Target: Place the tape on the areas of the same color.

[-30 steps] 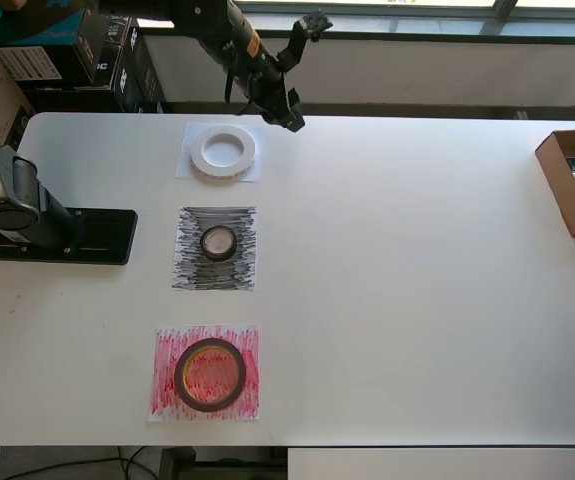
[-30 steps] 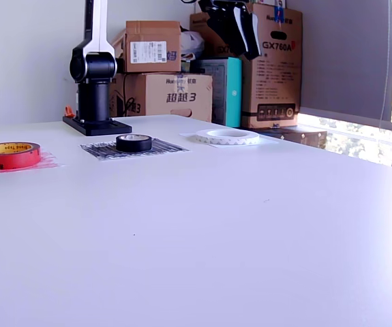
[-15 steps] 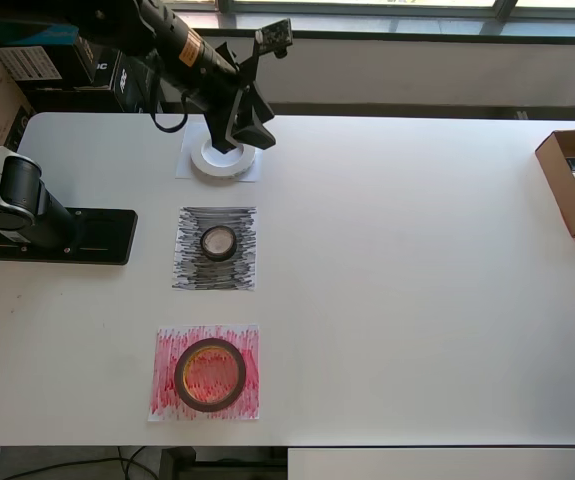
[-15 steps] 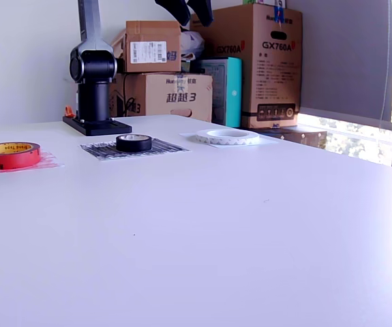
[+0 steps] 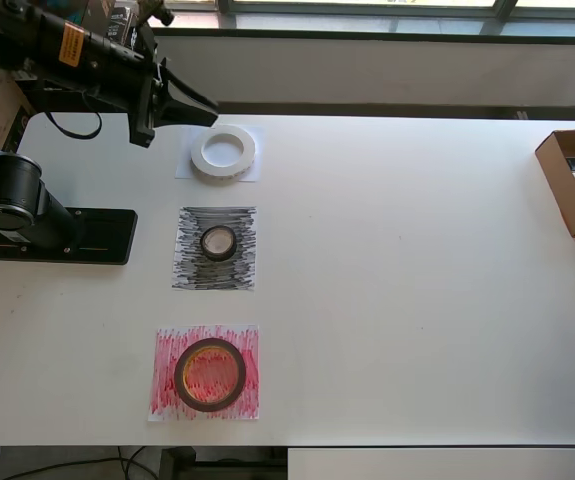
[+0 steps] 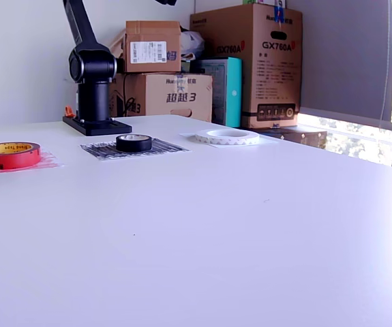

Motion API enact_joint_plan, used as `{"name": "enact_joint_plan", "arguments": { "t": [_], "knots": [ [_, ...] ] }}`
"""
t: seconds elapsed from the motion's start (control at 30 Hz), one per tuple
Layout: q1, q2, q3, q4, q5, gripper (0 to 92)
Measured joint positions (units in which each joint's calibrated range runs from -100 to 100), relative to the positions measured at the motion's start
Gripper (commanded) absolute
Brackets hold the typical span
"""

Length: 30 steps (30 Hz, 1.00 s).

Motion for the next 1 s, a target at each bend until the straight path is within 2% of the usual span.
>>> {"name": "enact_joint_plan", "arguments": {
  "t": [0.2, 0.3, 0.43, 1.0],
  "knots": [
    [0.79, -12.13, 8.56, -7.63, -5.8, 5.8],
    [0.55, -17.71, 12.81, -11.25, -8.59, 0.7],
    [0.06, -25.53, 16.93, -14.9, -11.96, 0.2],
    [2.44, -52.83, 32.25, -15.94, -24.74, 0.1]
  ]
}}
